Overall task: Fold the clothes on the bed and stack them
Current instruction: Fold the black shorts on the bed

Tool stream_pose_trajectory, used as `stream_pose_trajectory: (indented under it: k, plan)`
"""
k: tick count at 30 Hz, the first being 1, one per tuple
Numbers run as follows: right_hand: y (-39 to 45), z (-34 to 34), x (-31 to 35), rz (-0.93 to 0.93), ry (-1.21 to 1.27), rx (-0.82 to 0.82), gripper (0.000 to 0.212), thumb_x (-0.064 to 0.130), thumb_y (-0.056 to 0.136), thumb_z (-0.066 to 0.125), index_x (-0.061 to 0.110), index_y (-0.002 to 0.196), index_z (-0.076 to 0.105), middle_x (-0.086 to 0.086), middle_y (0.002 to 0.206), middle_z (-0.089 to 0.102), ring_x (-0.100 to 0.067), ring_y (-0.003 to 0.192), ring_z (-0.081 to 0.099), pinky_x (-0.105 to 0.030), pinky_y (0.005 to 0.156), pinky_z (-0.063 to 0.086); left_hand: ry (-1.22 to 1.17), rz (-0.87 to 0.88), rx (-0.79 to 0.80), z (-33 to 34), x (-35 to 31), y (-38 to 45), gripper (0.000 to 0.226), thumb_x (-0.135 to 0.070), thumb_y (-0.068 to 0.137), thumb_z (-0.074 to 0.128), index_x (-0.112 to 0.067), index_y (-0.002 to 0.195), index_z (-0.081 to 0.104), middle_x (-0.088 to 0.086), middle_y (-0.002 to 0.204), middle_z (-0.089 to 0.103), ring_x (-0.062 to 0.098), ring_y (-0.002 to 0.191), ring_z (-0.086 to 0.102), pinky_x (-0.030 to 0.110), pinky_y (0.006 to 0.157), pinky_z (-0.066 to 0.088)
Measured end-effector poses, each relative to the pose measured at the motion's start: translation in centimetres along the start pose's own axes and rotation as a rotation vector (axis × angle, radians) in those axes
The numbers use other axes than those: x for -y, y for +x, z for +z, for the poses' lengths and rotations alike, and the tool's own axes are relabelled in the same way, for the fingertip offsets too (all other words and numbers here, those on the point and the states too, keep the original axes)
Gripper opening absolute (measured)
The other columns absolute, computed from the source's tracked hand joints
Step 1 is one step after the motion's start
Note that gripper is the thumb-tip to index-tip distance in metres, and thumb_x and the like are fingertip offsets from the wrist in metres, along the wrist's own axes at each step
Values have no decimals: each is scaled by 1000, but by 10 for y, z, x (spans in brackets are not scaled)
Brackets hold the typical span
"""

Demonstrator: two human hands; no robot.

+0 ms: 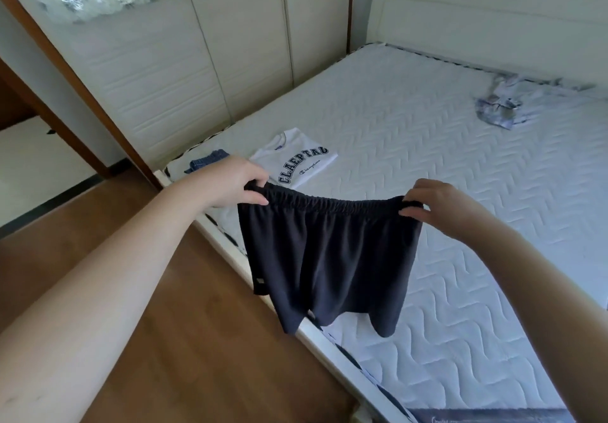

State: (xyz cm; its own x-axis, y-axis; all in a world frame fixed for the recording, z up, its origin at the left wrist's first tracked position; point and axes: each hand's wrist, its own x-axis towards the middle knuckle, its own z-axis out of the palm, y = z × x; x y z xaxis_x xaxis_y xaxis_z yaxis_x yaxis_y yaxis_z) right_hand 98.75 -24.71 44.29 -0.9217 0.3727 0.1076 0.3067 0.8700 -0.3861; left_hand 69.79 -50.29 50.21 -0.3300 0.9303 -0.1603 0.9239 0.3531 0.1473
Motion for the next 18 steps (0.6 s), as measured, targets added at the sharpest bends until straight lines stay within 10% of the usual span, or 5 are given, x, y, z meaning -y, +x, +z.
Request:
stream_pose_trajectory:
  k: [7, 13, 18]
  plan:
    - [33, 21, -4, 214, -59, 40, 12, 16, 92, 65, 6, 99, 66, -1, 135, 55, -24, 112, 55, -28, 91, 39, 19, 141, -3, 9, 40, 75, 38, -34, 85, 72, -29, 66, 39, -6, 61, 45, 16, 59, 44, 30, 57, 35]
    - [57, 50, 29, 493, -182, 142, 25, 20, 96, 49, 26, 118, 59, -4, 90, 47, -20, 84, 44, -30, 72, 37, 7, 314, -56, 19, 90, 117, 24, -28, 85, 72, -15, 75, 54, -9, 74, 49, 17, 73, 52, 31, 64, 39]
    - [70, 75, 58, 533, -466, 322, 51, 12, 96, 37, 36, 140, 47, 5, 125, 59, -21, 118, 42, -32, 96, 30, 8, 460, 16, 31, 115, 149, 18, -27, 85, 72, -12, 81, 62, -6, 83, 48, 15, 80, 48, 29, 70, 39]
